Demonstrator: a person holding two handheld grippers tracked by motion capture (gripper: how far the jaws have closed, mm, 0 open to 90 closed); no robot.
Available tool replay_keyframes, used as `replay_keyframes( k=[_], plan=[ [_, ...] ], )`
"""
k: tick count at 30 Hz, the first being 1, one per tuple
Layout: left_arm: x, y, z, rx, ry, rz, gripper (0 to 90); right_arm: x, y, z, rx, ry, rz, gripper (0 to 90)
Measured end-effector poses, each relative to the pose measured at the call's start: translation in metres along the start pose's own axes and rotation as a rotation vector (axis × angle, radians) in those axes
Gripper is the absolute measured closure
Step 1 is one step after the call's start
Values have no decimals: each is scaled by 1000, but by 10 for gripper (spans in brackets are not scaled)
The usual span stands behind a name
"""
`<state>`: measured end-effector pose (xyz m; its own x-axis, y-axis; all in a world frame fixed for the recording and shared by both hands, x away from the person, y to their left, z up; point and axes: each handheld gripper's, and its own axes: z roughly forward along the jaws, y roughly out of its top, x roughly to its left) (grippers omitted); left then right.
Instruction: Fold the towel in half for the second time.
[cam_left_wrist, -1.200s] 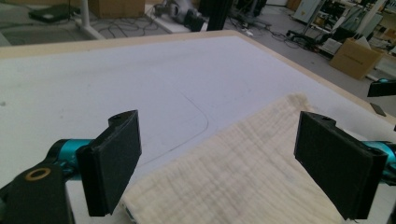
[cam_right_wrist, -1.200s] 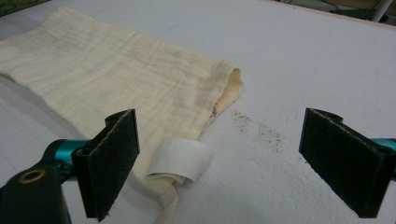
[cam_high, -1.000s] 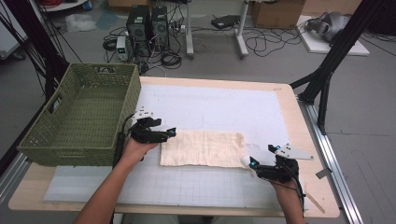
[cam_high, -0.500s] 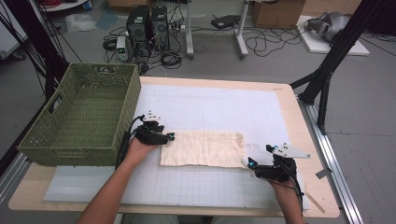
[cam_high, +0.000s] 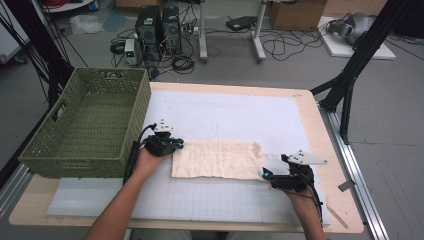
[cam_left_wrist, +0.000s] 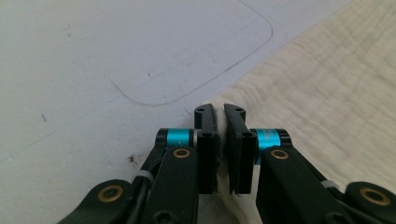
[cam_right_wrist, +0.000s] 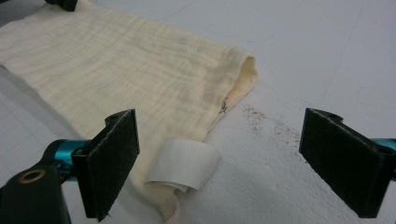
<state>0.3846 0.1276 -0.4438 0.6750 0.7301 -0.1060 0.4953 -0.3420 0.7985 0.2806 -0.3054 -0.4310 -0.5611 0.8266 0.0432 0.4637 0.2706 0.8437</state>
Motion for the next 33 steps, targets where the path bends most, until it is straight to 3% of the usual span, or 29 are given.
replay_keyframes(
  k=[4,8,14,18,23,28,33],
  plan=[
    [1,1,-4,-22,-2,-25,835,-2,6,5,11,-3,-11,115],
    [1,2,-8,-44,-5,-30,834,-5,15,11,-9,26,-47,115],
    [3,1,-8,-53,-7,-36,833,-18,28,29,1,30,-35,115],
    [3,1,-7,-56,-5,-38,833,-24,37,45,36,41,-41,115],
    [3,1,-6,-48,-6,-35,832,-25,49,68,98,66,-88,122],
    [3,0,-5,-50,-4,-41,832,-29,55,86,117,128,-75,290],
    [4,0,-6,-49,-8,-38,832,-28,52,96,181,169,-108,517]
  ],
)
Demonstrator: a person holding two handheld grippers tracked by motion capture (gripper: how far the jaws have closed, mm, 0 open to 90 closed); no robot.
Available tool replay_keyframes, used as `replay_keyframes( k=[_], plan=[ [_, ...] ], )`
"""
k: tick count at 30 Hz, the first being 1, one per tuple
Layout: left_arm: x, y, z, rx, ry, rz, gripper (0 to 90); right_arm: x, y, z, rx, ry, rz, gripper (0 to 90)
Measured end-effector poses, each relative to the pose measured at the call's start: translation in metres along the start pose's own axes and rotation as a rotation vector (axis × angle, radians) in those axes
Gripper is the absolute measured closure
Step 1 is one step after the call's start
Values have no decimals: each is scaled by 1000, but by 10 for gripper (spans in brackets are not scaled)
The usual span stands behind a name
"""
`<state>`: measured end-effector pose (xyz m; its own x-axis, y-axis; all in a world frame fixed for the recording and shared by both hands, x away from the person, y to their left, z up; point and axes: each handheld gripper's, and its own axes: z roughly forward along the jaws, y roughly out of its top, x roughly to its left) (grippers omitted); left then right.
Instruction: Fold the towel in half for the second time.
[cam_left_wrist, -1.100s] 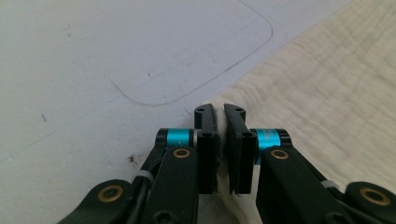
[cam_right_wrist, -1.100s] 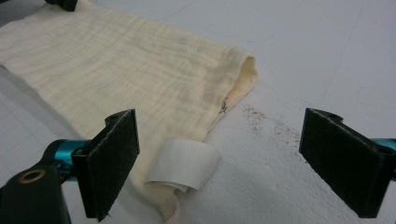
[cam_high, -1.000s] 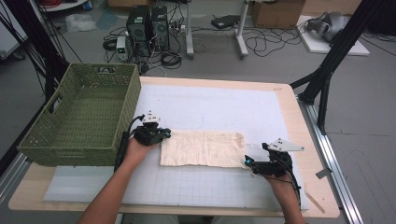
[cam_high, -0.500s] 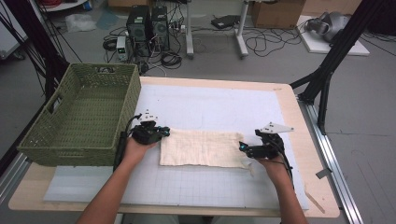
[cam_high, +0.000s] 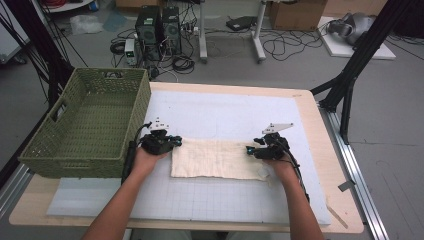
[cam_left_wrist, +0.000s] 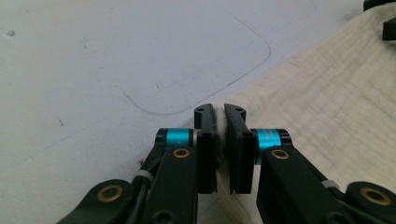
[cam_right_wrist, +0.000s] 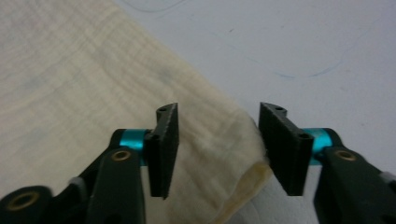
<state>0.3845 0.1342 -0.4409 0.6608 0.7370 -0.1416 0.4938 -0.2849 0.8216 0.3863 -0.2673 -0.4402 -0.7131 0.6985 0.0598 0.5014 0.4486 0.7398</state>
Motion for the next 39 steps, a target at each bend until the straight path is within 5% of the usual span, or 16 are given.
replay_keyframes(
  k=[8,14,24,39],
  plan=[
    [0,-1,0,10,-2,-9,832,0,-2,1,36,18,-52,624],
    [0,-1,0,14,19,-3,835,-2,-2,-2,39,18,-51,857],
    [-9,5,-12,-93,26,32,831,13,0,-14,-47,-62,-150,858],
    [-18,-4,-30,-133,-24,37,811,30,-7,-28,-106,-91,-221,841]
  ],
)
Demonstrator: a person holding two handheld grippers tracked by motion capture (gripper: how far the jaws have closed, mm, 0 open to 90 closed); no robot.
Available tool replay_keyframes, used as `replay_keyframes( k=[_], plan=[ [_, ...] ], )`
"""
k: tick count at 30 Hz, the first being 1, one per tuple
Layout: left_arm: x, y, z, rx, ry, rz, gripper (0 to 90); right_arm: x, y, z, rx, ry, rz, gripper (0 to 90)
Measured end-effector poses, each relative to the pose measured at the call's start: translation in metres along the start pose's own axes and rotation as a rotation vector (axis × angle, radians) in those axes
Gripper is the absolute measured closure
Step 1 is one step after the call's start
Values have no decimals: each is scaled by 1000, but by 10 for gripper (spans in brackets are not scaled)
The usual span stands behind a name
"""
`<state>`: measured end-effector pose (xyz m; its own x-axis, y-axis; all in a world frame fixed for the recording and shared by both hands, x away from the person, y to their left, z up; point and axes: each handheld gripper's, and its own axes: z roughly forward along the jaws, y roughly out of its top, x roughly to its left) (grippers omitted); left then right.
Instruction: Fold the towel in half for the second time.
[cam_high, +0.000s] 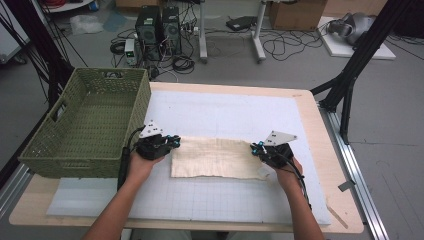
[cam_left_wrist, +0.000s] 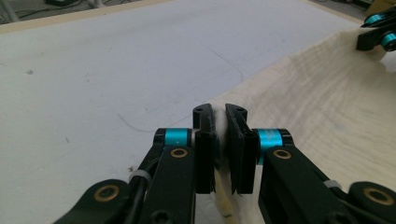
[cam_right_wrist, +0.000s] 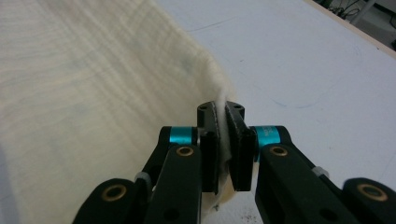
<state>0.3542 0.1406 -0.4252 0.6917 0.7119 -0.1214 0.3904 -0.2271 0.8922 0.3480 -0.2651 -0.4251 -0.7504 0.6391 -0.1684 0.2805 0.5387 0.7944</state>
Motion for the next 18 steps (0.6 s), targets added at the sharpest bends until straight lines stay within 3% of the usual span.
replay_keyframes(
  k=[9,18],
  plan=[
    [-10,-6,-13,-8,-13,19,806,12,-1,-14,-35,3,-39,848],
    [-14,-15,-22,-12,-31,12,807,19,-12,-23,-43,12,-27,850]
  ],
)
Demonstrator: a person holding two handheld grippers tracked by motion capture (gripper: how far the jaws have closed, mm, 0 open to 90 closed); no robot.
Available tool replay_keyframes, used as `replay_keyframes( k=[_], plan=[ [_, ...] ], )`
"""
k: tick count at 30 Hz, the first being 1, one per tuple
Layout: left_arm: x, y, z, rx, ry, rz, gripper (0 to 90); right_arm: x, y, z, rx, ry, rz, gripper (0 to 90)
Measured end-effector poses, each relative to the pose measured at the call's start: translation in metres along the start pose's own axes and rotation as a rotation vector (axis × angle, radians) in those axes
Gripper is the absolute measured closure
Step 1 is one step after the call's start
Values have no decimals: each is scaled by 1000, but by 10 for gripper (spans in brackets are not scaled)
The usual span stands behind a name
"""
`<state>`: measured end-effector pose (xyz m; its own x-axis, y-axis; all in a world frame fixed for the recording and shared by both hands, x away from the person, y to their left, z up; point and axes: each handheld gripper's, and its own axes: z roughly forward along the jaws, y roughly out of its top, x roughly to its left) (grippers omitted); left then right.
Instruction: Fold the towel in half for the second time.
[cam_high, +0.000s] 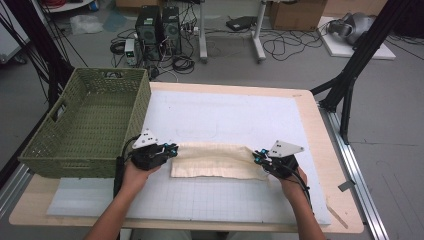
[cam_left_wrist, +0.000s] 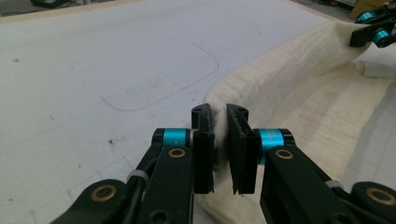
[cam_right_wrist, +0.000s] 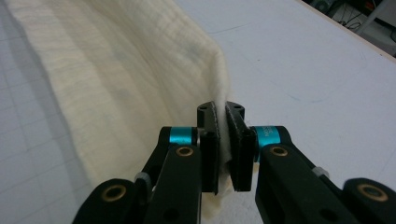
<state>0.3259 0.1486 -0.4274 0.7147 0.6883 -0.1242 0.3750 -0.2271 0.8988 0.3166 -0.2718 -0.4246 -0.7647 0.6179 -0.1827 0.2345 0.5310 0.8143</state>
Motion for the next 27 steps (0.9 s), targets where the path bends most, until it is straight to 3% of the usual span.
replay_keyframes(
  k=[16,20,24,27],
  plan=[
    [-12,-23,-11,41,-25,15,800,18,-13,-14,7,17,-20,848],
    [-12,-25,-13,50,-33,-9,733,22,-16,-17,21,31,-47,847],
    [-15,-14,-20,-10,-39,-24,584,23,-19,-20,28,31,-56,847],
    [-15,2,-26,-71,-41,-33,524,24,-20,-22,35,37,-65,848]
  ],
)
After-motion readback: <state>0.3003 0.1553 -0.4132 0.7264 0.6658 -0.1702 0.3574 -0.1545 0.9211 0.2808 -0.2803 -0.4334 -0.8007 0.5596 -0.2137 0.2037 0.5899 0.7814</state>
